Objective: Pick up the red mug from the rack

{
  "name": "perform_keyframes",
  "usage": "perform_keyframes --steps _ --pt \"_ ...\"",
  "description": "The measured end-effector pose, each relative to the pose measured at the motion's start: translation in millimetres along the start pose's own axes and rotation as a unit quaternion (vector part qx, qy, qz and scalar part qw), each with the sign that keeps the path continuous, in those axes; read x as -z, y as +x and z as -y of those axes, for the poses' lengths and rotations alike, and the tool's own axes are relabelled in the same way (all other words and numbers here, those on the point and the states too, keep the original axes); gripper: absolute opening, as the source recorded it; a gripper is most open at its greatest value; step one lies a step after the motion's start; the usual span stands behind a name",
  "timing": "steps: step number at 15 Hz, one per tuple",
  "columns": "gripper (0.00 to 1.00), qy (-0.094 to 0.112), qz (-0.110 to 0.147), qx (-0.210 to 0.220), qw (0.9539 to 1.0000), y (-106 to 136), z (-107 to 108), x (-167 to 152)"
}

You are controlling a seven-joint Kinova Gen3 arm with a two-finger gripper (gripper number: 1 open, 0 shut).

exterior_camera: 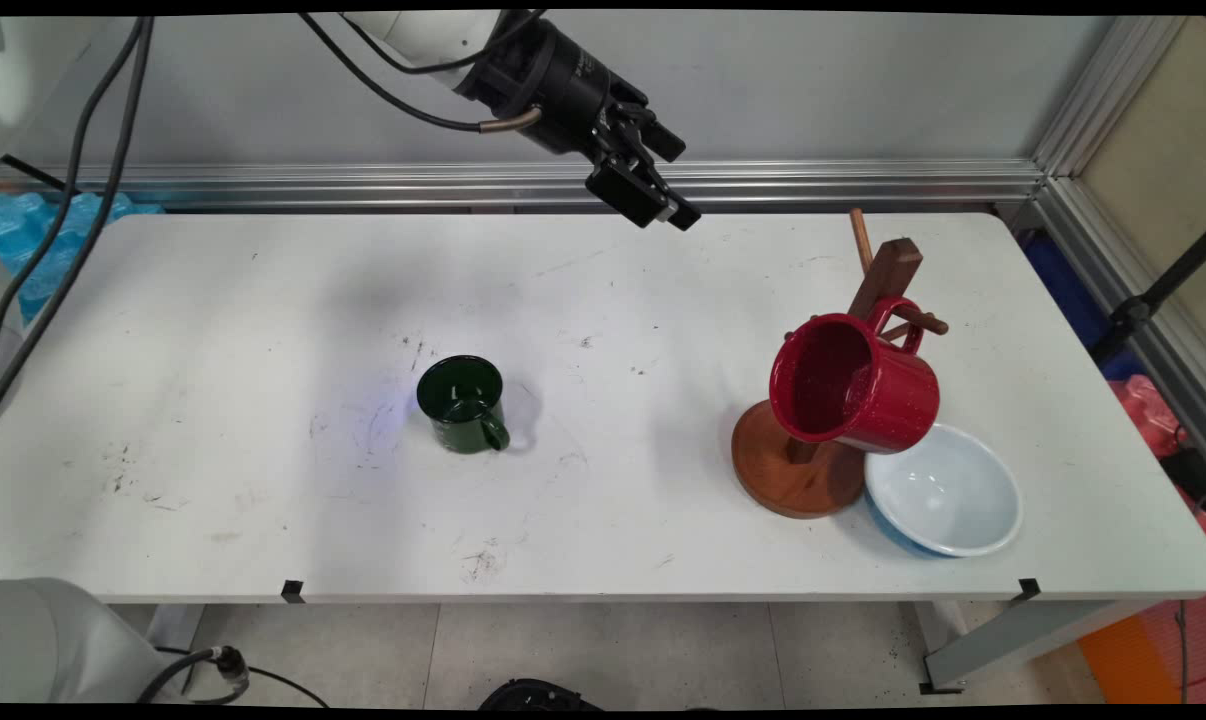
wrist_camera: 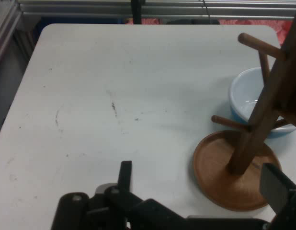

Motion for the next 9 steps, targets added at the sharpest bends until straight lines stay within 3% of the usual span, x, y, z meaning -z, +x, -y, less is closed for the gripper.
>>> perform_keyframes --steps 5,9 --pt "1.00 -0.011 0.000 0.012 0.9999 5.5 -23.2 0.4" --pt "1.00 -0.004 0.019 0.019 0.9996 12.1 -53.0 9.0"
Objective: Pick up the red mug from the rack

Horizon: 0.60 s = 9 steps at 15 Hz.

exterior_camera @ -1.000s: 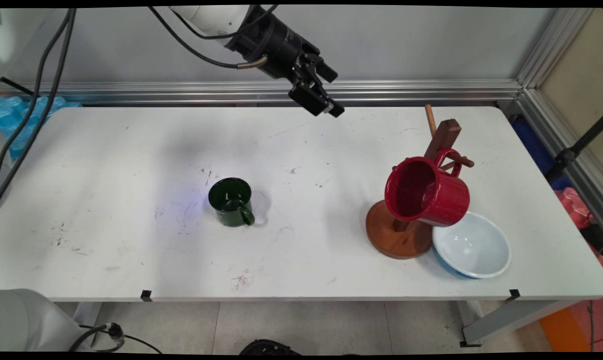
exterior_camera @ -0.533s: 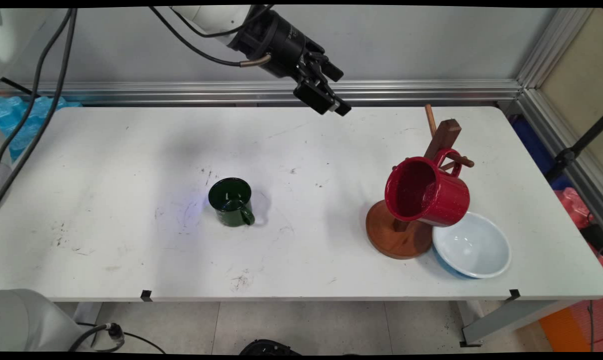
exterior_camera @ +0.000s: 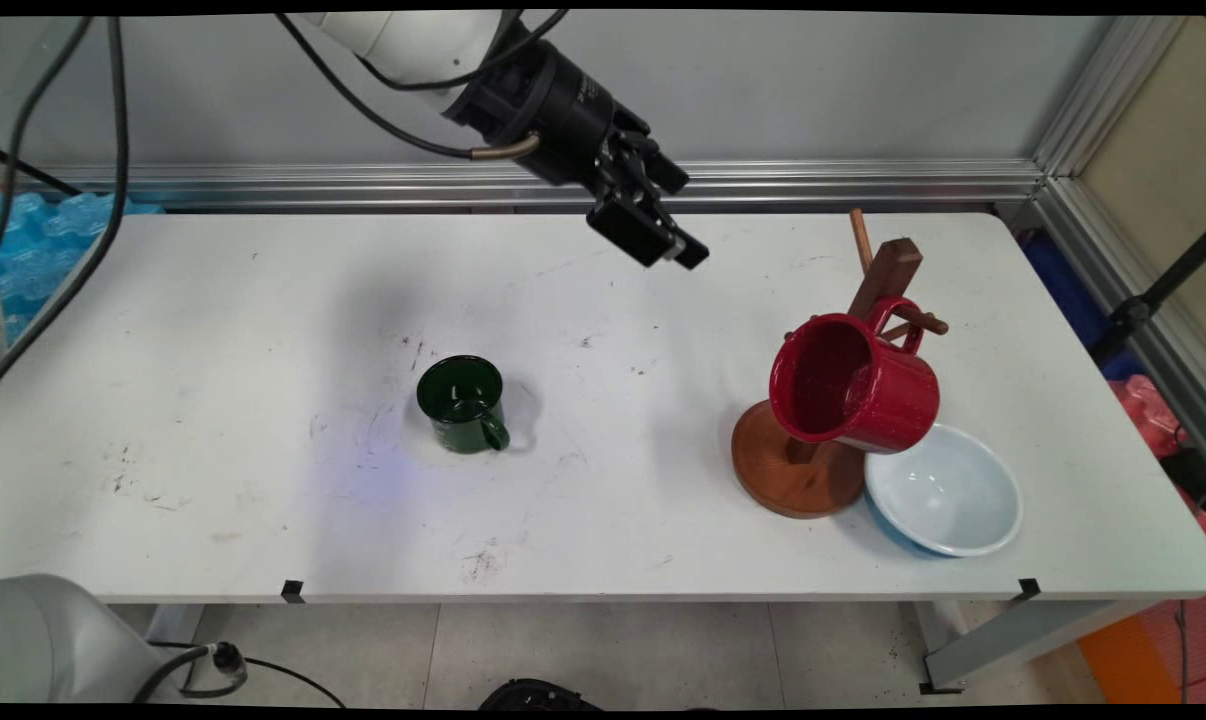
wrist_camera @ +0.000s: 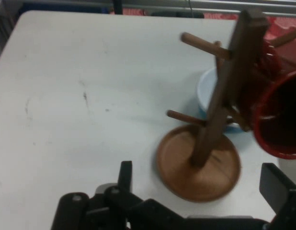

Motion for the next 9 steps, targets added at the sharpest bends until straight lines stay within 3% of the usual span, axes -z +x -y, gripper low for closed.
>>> perform_keyframes --steps 5,9 --pt "1.00 -0.004 0.019 0.025 0.9995 5.5 -41.9 8.9" --pt "1.00 0.005 0.028 0.065 0.9975 5.6 -73.0 10.0"
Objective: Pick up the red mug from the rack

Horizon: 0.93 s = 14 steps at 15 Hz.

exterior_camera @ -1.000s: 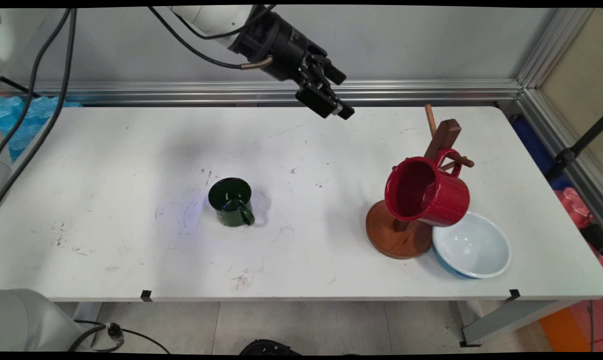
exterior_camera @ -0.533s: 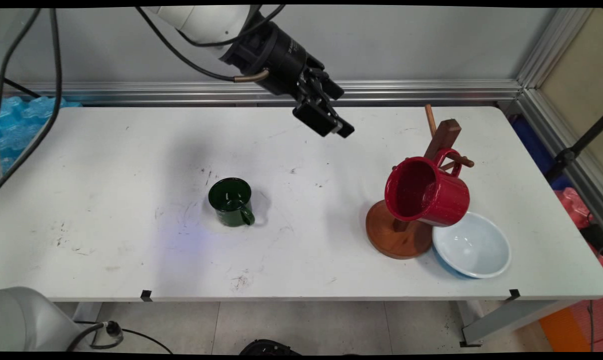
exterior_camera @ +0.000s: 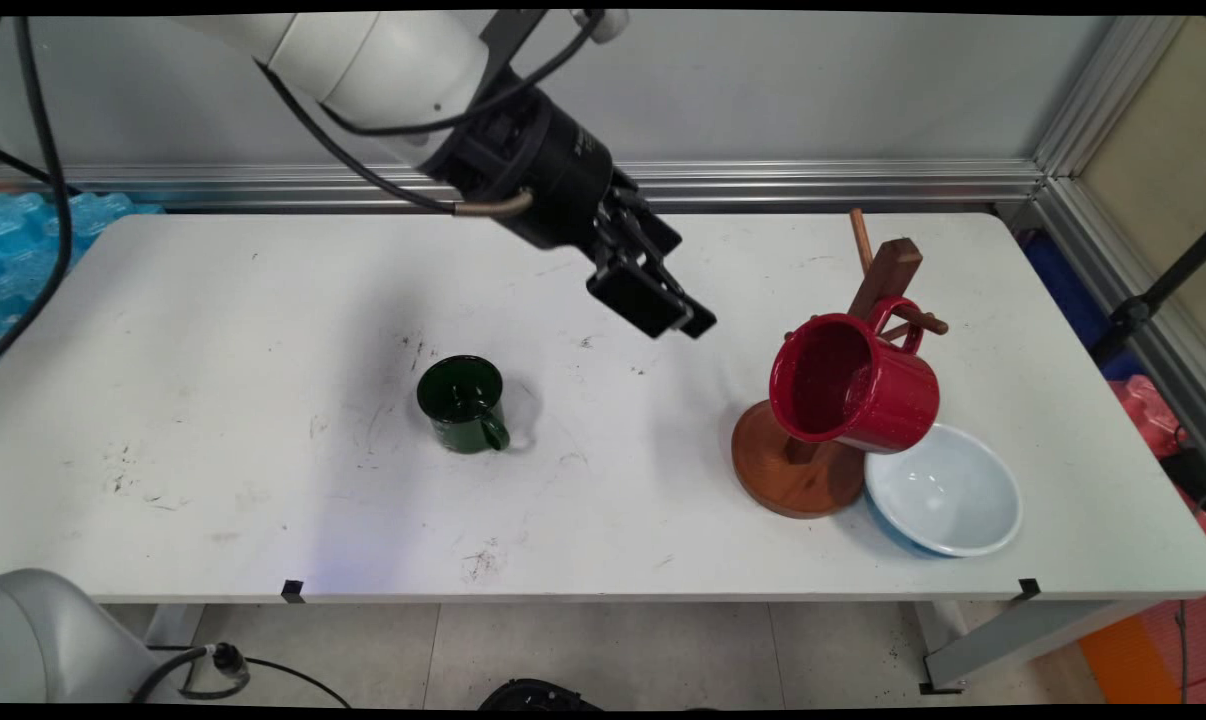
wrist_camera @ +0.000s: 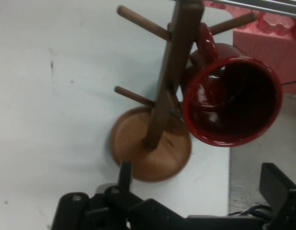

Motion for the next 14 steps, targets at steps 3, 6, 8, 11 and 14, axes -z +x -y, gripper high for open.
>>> perform_keyframes --steps 3,6,8,11,14 --pt "1.00 0.002 0.002 0.035 0.9994 -2.3 -25.0 -9.1" --pt "1.00 -0.002 0.001 0.057 0.9984 -1.4 -44.0 -20.9" --pt "1.00 -0.006 -0.002 0.069 0.9976 0.3 -56.7 -30.3" --pt "1.00 -0.011 -0.007 0.083 0.9965 3.4 -71.7 -44.5" --pt "1.00 -0.016 -0.015 0.093 0.9954 7.7 -83.6 -60.5"
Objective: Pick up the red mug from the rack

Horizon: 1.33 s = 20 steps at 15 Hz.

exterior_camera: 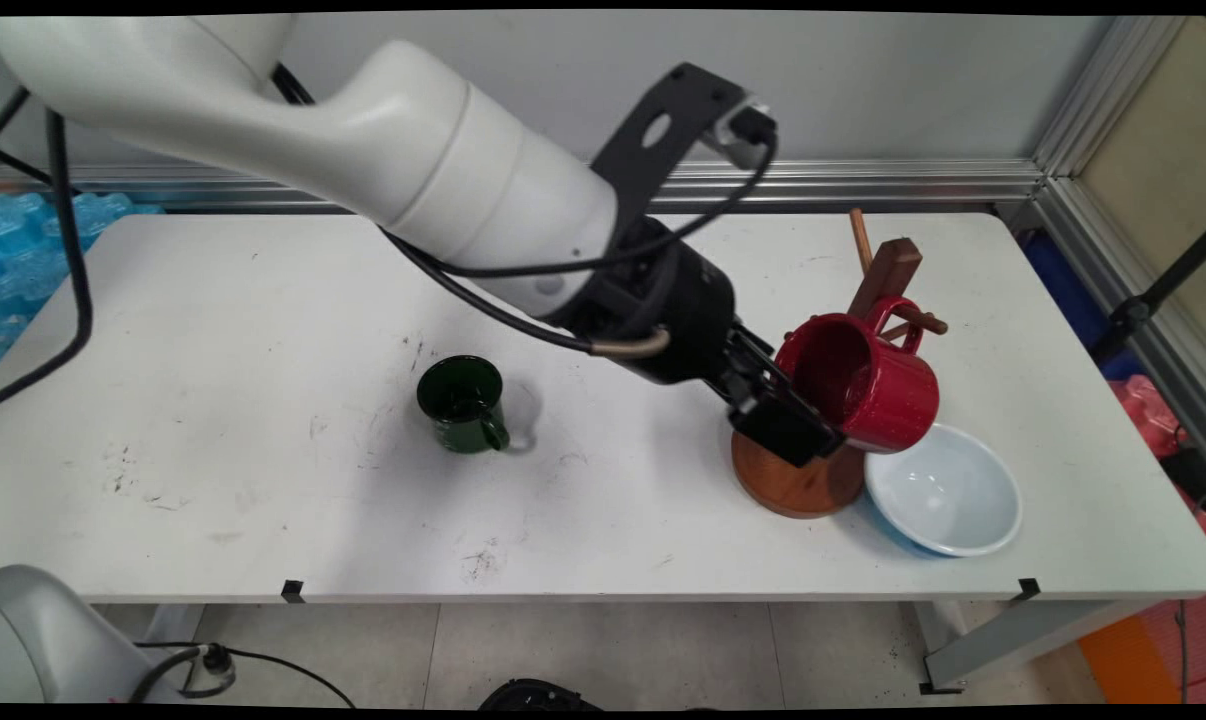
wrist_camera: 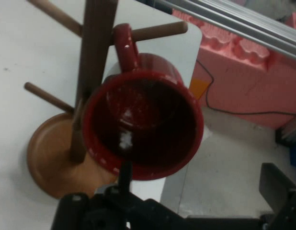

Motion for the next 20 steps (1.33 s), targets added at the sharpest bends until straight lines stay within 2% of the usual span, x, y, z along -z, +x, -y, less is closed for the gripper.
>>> perform_keyframes --steps 5,12,20 --pt "1.00 -0.005 -0.013 0.011 0.9998 2.4 -9.2 -23.4" --pt "1.00 -0.008 -0.024 0.017 0.9995 1.7 -9.2 -43.2" --pt "1.00 -0.023 -0.040 0.023 0.9987 1.6 -11.0 -59.9"
